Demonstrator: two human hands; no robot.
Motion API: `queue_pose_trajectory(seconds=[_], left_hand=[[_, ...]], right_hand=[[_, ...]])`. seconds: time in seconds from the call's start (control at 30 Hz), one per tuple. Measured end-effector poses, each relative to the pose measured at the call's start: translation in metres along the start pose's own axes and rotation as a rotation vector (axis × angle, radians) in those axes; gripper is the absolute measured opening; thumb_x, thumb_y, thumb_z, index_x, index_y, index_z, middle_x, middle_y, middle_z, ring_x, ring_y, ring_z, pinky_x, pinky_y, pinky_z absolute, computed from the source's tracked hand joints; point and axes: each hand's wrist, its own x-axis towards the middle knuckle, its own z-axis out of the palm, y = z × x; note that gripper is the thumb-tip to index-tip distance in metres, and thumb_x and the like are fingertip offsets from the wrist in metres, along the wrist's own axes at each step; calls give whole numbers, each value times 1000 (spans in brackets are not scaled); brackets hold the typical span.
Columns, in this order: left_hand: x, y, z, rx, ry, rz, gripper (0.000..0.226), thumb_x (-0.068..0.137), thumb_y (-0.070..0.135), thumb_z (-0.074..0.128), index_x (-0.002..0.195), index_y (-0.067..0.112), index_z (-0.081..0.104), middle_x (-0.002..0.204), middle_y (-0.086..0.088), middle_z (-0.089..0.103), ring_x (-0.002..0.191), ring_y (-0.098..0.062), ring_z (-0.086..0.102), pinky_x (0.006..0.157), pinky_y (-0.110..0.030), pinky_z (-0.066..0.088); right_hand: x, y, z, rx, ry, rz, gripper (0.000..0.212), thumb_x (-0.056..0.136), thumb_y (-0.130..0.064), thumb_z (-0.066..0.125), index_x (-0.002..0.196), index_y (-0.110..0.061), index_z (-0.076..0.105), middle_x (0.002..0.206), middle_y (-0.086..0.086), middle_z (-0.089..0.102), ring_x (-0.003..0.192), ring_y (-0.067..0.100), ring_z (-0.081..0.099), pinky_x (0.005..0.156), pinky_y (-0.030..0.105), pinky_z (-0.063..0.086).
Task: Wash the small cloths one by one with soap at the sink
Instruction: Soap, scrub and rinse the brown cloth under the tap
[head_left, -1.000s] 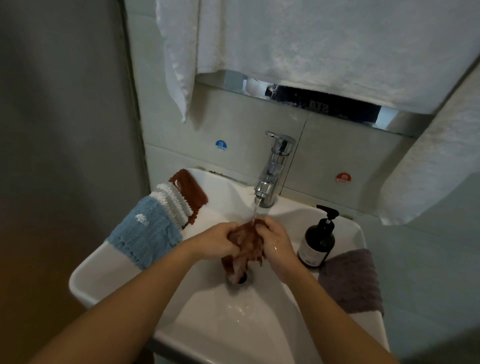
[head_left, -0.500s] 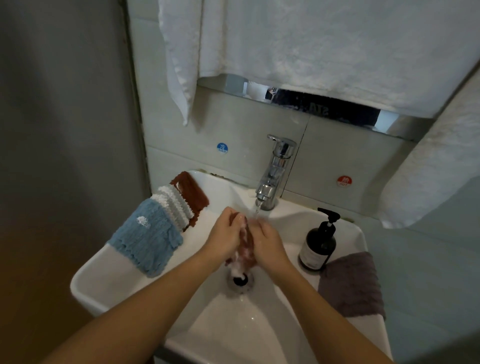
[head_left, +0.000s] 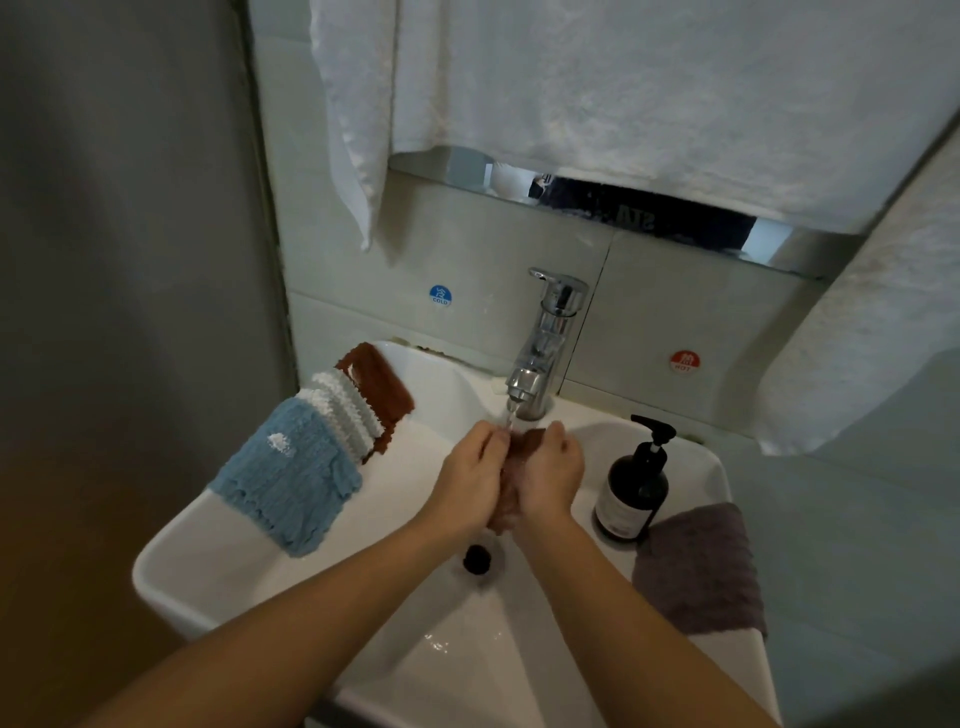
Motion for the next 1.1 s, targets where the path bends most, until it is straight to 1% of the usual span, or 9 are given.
queue_pose_trajectory(seconds=[0.1,0.2,0.3,0.47,0.63,0.77,0.9,1.0,1.1], left_hand=[[2,-8,-4,247,121,118,17,105,23,38,97,23,54,95,0,58,83,-7,58,68,-18,47],[6,-8,-13,204,234,113,14,103,23,42,93,21,51,83,2,61,78,-14,62,66,-30,52],[5,-3,-13,179,183,100,13,104,25,43,94,20,50,80,1,63,74,-14,64,61,-28,52],[-3,-1,2,128,64,122,14,105,24,40,96,23,51,85,1,65,78,-11,64,67,-32,54],[10,-8,-19,175,199,-23,10,103,25,41,97,22,49,80,-4,63,75,-20,63,67,-38,55],[-1,-1,-2,-21,28,-51,19,105,27,40,93,16,50,74,-5,59,61,-16,58,47,-27,46],[5,-6,-6,128,134,21,14,104,26,42,99,18,53,85,1,64,79,-12,64,70,-31,55],[8,-10,-16,285,249,68,23,104,32,40,97,15,55,84,2,64,81,-13,63,76,-37,54],[-4,-1,-3,239,71,113,24,105,30,37,92,17,52,79,0,62,71,-11,62,62,-30,51]], right_hand=[[-7,18,6,115,-215,202,29,89,-32,55,92,-5,65,85,18,66,86,36,65,65,37,53],[-27,22,0,-301,-416,-42,26,86,-32,59,99,-9,59,89,13,65,85,27,67,63,32,55],[-27,14,-11,-355,-394,-225,12,96,-27,52,93,-16,57,86,8,66,76,18,65,58,31,57],[-5,16,-1,-341,-87,-98,25,96,-28,48,91,-5,57,80,12,62,77,29,61,60,26,48],[-29,15,-11,-396,-452,-96,27,101,-28,42,100,-5,58,90,19,67,75,28,68,62,43,60],[0,-3,-6,-136,-133,-13,29,92,-37,47,77,-13,53,78,17,59,68,29,58,62,42,48],[-19,5,-9,-314,-306,-10,28,90,-26,42,82,-3,54,74,16,60,59,28,56,49,34,47],[-35,7,-16,-460,-470,-211,20,102,-24,43,96,-8,54,84,9,67,72,20,67,62,36,58],[-10,-5,-10,-398,-212,-282,17,101,-16,42,95,-6,55,83,8,61,77,22,60,62,30,48]])
